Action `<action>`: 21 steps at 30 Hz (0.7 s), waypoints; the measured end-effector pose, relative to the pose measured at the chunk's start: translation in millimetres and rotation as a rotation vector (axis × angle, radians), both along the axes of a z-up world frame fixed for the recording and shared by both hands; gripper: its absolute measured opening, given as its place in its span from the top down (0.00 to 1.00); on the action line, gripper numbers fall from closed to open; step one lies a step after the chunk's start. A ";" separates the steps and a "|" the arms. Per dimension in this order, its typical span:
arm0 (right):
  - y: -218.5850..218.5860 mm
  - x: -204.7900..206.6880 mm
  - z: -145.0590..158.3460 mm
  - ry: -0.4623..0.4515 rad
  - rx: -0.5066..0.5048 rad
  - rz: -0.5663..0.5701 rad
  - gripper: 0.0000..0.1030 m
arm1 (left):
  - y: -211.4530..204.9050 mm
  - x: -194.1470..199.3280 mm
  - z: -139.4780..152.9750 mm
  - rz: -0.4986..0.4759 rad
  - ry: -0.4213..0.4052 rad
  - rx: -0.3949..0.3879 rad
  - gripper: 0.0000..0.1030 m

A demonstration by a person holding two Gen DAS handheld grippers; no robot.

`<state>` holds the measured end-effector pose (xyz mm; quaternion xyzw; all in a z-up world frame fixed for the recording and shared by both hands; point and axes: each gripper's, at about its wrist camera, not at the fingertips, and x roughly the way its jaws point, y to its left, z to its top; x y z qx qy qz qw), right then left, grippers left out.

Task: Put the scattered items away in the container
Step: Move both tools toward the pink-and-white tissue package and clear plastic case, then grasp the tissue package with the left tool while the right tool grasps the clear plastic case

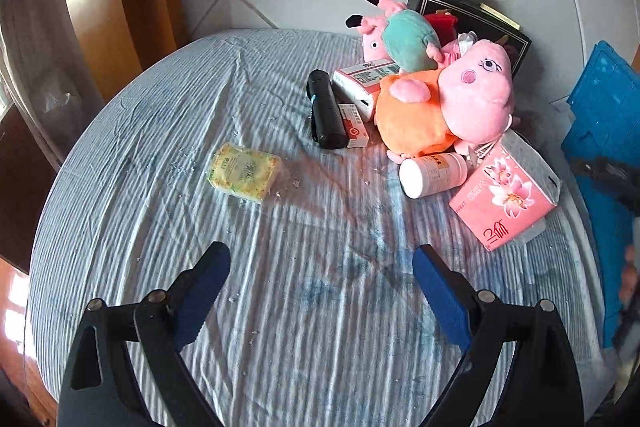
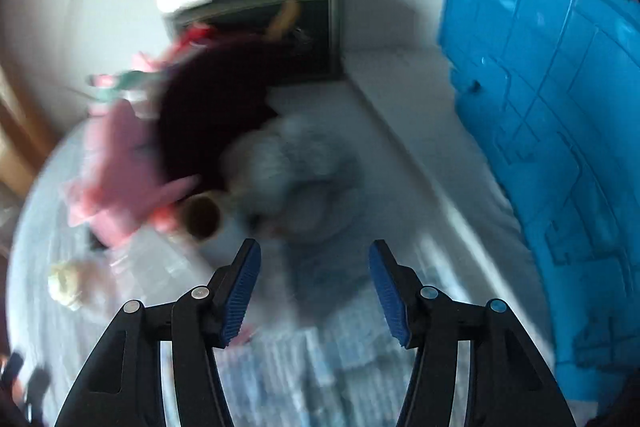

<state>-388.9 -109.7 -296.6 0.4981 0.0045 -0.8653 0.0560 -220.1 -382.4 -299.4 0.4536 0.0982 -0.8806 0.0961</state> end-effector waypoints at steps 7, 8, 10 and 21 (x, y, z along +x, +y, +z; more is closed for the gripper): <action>-49.1 61.5 -3.3 -0.120 -0.211 0.387 0.50 | 18.8 -11.6 -1.7 -0.035 -0.016 0.002 0.09; -41.0 62.2 -4.1 -0.118 -0.208 0.355 0.49 | 21.9 -12.4 0.7 -0.042 -0.009 -0.002 0.09; -27.0 59.7 -7.9 -0.117 -0.176 0.311 0.49 | 29.8 -15.4 4.0 -0.066 -0.003 -0.007 0.09; -6.9 58.8 -49.1 -0.180 -0.121 0.277 0.45 | 49.6 -18.3 -42.1 -0.119 -0.155 0.017 0.09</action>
